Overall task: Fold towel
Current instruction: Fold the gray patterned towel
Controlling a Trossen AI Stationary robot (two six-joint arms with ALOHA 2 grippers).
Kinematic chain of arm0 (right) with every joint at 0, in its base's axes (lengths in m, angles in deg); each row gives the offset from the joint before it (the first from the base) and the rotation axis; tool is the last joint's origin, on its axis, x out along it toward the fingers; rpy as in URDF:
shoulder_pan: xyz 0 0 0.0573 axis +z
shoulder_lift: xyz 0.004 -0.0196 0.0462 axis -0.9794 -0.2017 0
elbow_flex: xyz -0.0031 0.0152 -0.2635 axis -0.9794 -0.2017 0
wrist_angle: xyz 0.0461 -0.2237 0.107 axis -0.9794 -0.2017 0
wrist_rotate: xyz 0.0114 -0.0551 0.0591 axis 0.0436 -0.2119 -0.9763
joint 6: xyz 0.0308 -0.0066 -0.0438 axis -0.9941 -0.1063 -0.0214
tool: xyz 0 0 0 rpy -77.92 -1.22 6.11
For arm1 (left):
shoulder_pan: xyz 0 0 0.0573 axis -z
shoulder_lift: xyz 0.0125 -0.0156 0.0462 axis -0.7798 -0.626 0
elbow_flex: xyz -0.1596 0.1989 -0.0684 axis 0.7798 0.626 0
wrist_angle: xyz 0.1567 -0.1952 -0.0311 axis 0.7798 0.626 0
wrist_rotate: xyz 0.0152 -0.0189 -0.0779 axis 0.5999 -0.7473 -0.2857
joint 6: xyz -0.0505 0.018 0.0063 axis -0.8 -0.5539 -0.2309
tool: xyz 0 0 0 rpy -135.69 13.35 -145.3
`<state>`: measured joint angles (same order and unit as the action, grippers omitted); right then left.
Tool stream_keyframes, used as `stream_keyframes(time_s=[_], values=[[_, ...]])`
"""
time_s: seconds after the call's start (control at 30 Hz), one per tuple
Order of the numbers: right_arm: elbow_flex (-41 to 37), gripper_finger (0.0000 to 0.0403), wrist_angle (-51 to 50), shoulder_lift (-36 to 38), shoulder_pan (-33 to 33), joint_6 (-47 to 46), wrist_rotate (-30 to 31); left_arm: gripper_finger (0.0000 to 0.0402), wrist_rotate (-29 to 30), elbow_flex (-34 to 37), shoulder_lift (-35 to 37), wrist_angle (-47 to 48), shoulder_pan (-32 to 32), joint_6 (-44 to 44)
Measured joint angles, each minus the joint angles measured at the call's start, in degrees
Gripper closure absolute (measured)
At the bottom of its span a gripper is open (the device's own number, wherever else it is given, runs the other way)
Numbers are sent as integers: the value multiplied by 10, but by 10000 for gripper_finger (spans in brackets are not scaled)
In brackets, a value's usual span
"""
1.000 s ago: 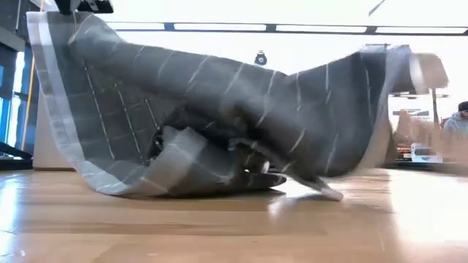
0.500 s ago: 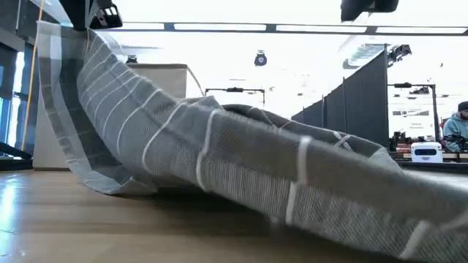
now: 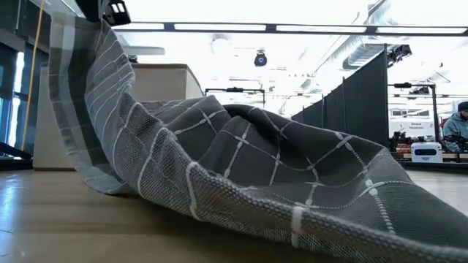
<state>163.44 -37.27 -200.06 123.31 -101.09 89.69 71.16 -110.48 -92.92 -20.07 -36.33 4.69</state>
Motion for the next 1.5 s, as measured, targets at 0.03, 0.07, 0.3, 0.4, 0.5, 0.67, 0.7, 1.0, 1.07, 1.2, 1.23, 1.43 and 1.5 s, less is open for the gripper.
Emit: stream_keyframes(time_s=[0.03, 0.07, 0.3, 0.4, 0.5, 0.67, 0.7, 1.0, 1.07, 1.2, 1.23, 1.43, 1.5], values=[[9, 244, 0, -15, 0, 9, 1, 401, 0, 0, 0, 0, 0, 0], [18, 242, 1, -28, -1, 18, 4, 401, 0, 0, 0, 1, 0, 0], [49, 233, 21, -90, -17, 61, 23, 401, -23, 0, 0, 3, 0, 0], [50, 233, 42, -106, -22, 81, 3, 401, -25, 0, 0, 4, 0, 0], [50, 233, 40, -121, -22, 88, -10, 401, -31, 0, 0, 5, 0, 0], [50, 233, 33, -138, -23, 87, -7, 401, -32, 0, 0, 5, 1, 0], [50, 233, 33, -142, -23, 87, -5, 401, -32, 0, 0, 5, 1, 0], [51, 336, 15, -147, -47, 78, -8, 401, -36, 0, 0, 6, 1, -4], [52, 382, 9, -147, -54, 72, -24, 401, -36, 0, 0, 7, 1, -4], [52, 396, -18, -140, -61, 42, -28, 401, -35, 0, 0, 8, 2, 6], [51, 398, -34, -133, -62, 41, -20, 401, -34, 0, 0, 8, 2, 11], [48, 402, -162, -55, -67, 0, 35, 401, -29, 0, 0, 22, 2, 41], [49, 402, -194, -22, -68, -15, 44, 401, -25, 0, 0, 27, 2, 50]])
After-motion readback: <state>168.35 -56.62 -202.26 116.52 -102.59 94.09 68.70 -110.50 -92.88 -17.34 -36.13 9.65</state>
